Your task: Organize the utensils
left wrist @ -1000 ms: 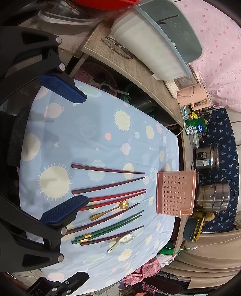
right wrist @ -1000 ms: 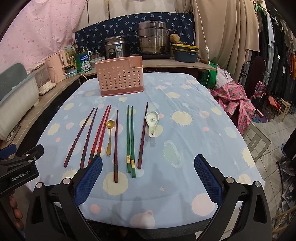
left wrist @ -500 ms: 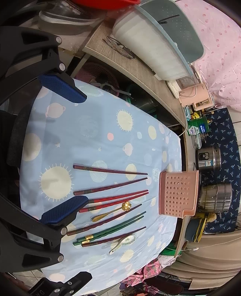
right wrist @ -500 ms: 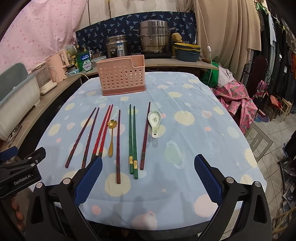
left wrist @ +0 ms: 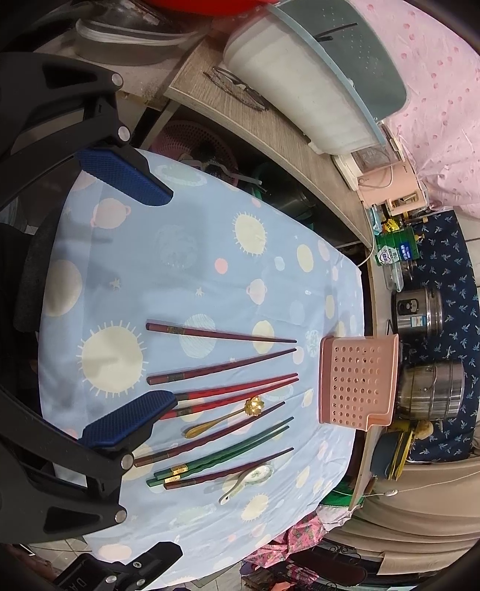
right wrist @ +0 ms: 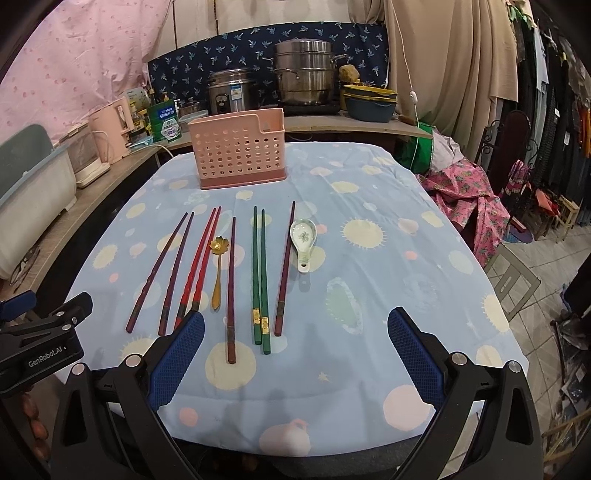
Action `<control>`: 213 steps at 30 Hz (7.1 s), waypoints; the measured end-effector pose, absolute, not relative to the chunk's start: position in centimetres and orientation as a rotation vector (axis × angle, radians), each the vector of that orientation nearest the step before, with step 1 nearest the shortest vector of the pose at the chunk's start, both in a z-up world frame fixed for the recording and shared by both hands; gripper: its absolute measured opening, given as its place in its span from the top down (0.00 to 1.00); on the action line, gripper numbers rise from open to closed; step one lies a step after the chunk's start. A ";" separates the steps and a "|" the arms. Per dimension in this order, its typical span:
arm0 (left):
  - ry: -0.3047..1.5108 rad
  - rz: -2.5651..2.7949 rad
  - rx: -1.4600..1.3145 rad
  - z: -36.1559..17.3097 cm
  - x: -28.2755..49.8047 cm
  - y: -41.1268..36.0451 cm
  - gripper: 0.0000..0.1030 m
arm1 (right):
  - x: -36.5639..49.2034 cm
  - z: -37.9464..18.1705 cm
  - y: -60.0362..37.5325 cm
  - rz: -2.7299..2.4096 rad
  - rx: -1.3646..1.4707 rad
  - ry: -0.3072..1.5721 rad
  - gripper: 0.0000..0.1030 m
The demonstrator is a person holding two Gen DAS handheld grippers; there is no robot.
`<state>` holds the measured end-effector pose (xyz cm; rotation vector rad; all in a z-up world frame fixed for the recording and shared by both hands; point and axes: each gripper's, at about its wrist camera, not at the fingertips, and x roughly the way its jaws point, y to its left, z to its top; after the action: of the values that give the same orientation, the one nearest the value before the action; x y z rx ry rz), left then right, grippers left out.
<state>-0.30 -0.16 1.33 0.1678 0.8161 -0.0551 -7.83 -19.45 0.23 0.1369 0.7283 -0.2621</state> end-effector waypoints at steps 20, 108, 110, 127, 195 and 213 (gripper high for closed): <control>0.820 -0.047 0.161 1.3 -0.1 0.1 0.07 | -7.6 0.5 -19.1 -0.246 0.125 0.731 0.07; 0.924 -0.192 -0.037 2.0 10.0 2.3 0.93 | 5.2 -0.6 -28.6 -0.211 0.413 0.790 0.94; 0.885 -0.191 -0.039 3.6 11.1 2.2 0.93 | 6.1 0.3 -28.7 -0.204 0.403 0.771 0.94; 0.598 -0.212 -0.089 16.2 21.7 0.0 0.93 | 15.7 6.6 -28.8 -0.110 0.395 0.624 0.95; 0.961 -0.197 0.044 -2.3 11.6 -1.4 0.65 | 2.9 -6.2 -24.0 -0.130 0.316 0.934 0.70; 0.995 -0.201 0.065 -4.0 9.9 -2.1 0.59 | 3.1 -7.7 -22.6 -0.123 0.263 0.986 0.81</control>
<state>9.92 -2.08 -4.02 0.0649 0.9950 -0.2012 3.11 -22.60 -7.67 0.2630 0.9865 -0.1233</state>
